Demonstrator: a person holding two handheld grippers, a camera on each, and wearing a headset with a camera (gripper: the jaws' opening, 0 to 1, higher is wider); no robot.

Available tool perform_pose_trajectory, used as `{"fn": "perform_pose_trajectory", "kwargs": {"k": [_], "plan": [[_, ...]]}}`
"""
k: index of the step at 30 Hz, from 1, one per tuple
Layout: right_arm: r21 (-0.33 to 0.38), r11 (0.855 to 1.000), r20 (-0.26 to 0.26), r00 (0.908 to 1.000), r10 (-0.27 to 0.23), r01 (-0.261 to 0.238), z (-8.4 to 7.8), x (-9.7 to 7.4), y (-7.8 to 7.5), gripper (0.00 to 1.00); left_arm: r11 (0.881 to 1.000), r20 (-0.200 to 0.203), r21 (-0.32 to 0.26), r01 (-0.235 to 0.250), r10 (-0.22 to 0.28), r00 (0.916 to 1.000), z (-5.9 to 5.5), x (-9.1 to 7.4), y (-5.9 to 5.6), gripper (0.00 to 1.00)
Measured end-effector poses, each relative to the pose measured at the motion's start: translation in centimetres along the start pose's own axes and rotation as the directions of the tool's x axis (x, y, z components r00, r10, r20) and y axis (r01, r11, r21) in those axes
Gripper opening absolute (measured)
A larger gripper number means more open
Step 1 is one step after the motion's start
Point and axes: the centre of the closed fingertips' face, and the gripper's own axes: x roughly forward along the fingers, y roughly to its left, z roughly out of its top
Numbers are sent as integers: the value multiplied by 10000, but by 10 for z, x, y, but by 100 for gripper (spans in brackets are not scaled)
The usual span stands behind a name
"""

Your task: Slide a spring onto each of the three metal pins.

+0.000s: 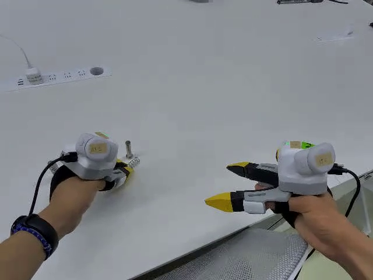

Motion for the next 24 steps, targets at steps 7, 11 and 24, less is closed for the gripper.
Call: {"fn": "perform_pose_trajectory", "kwargs": {"k": [7,11,24], "plan": [[6,9999,216,9997,107,-108,8,4,8,73,9997,114,-229,124,-121,9999,-9,-14,-5,11],[-87,9997,173,9996,228,-227,12,10,15,73,9995,291,-257,161,-153,9995,-8,-25,-7,11],[-97,9971,66,9971,762,-761,20,37,35,73,9993,684,-363,-52,77,9976,-9,-54,11,11]]}}
